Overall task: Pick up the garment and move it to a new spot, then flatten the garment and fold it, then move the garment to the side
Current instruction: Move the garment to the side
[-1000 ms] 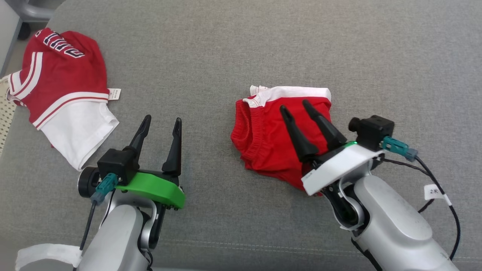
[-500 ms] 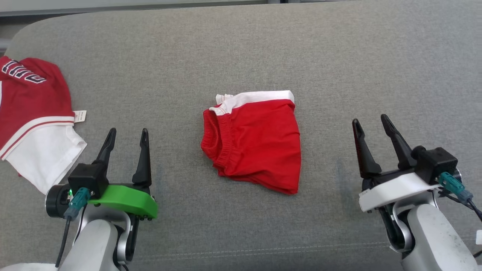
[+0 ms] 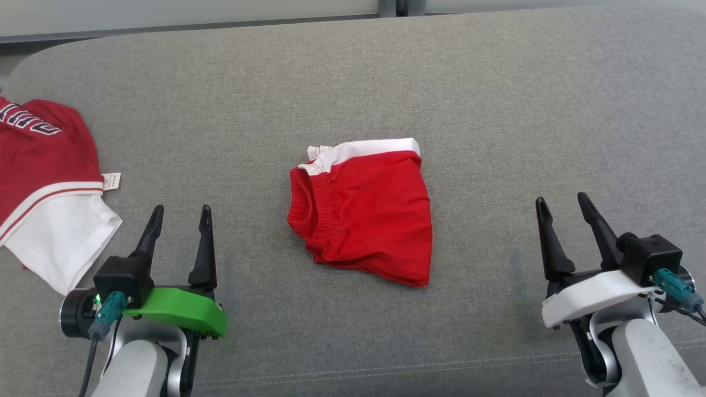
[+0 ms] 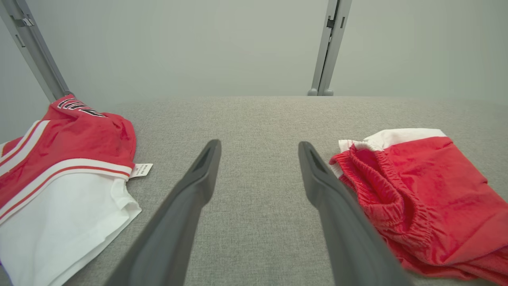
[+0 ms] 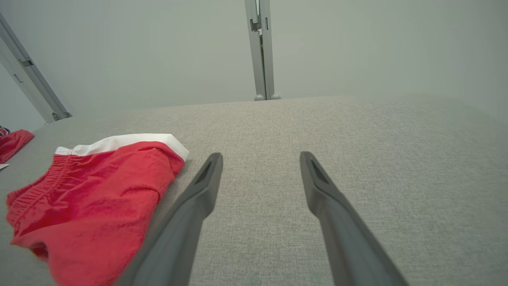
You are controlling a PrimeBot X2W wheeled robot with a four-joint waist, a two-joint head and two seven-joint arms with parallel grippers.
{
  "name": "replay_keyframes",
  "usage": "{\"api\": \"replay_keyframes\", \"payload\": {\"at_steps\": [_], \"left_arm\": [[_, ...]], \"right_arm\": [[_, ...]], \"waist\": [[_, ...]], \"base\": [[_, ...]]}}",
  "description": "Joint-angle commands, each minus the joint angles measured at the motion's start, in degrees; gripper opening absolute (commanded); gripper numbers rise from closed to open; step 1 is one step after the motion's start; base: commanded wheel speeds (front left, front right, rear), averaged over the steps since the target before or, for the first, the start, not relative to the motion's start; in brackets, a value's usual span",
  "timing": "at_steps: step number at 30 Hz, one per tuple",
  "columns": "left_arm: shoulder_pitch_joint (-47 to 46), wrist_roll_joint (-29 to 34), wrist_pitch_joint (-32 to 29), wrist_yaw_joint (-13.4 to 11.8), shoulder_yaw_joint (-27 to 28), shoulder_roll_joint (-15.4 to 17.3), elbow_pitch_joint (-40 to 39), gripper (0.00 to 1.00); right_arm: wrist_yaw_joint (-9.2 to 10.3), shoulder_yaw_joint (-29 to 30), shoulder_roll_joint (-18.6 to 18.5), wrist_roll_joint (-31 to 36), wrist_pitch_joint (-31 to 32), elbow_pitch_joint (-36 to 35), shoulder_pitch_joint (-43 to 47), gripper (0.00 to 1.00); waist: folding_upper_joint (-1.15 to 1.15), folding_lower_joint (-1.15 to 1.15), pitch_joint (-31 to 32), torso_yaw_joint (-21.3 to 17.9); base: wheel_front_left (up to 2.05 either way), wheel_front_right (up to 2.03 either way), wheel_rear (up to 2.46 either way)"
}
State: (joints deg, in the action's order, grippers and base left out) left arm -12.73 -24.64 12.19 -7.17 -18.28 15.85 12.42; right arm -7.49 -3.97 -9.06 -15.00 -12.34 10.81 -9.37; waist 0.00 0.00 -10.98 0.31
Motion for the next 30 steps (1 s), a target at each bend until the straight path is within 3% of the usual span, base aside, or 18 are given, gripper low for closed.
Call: {"api": "replay_keyframes", "payload": {"at_steps": [1, 7, 18, 28, 30], "left_arm": [[-0.1, 0.0, 0.0, -0.3, 0.0, 0.2, -0.3, 1.00], [-1.7, 0.3, 0.0, 0.1, -1.0, -0.6, -0.4, 1.00], [-4.9, -0.2, 1.6, 1.1, -2.3, -3.5, 1.1, 1.00], [-6.9, 0.5, 2.6, 2.6, -2.8, -5.4, 3.4, 1.00], [-7.3, 0.7, 2.7, 2.8, -2.8, -5.5, 3.8, 1.00]], "right_arm": [[0.00, 0.0, -0.1, -0.1, 0.2, -0.1, 0.3, 1.00], [0.00, -1.8, -0.9, -2.4, 2.5, 0.5, -1.7, 1.00], [0.01, -10.7, -4.2, -6.0, 6.9, 5.8, -7.0, 1.00], [0.02, -15.3, -5.3, -8.8, 8.2, 11.4, -11.5, 0.97], [0.02, -16.3, -5.7, -8.5, 8.1, 12.2, -12.1, 0.00]], "waist": [[0.00, 0.00, -0.2, 0.5], [0.00, 0.00, -1.2, 3.3], [0.00, 0.00, -6.0, 10.9], [0.00, 0.00, -8.7, 13.2], [0.00, 0.00, -8.9, 13.2]], "base": [[0.00, 0.00, 0.00], [0.00, 0.00, 0.00], [0.00, 0.00, 0.00], [0.00, 0.00, 0.00], [0.00, 0.00, 0.00]]}}
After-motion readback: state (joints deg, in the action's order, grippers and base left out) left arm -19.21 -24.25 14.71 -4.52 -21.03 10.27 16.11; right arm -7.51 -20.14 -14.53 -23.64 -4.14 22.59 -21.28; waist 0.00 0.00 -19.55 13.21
